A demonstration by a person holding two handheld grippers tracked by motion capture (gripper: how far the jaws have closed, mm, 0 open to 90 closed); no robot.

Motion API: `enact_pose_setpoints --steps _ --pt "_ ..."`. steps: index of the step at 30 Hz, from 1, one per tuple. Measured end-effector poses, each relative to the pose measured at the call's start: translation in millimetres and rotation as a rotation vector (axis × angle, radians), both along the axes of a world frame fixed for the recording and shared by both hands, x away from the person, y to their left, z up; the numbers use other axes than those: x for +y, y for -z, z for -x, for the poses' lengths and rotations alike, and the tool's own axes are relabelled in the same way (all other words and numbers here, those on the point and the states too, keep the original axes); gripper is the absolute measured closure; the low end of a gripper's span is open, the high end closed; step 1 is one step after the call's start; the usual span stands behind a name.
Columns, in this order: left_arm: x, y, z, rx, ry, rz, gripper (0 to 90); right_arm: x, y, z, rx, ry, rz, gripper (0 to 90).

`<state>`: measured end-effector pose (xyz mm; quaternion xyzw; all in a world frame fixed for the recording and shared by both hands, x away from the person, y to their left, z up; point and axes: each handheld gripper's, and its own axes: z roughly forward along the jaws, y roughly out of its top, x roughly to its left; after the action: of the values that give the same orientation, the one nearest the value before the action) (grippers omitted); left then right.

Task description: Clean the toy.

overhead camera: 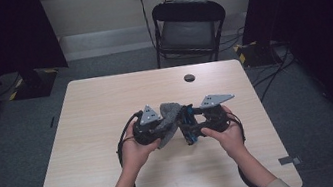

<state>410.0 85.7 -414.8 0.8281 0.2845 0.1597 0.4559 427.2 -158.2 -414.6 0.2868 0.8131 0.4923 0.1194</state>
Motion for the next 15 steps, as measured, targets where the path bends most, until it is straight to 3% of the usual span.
enact_pose_setpoints --steps 15 --pt "-12.0 18.7 9.6 0.044 0.053 -0.034 70.8 -2.3 -10.3 -3.1 -0.029 0.033 -0.016 25.6"
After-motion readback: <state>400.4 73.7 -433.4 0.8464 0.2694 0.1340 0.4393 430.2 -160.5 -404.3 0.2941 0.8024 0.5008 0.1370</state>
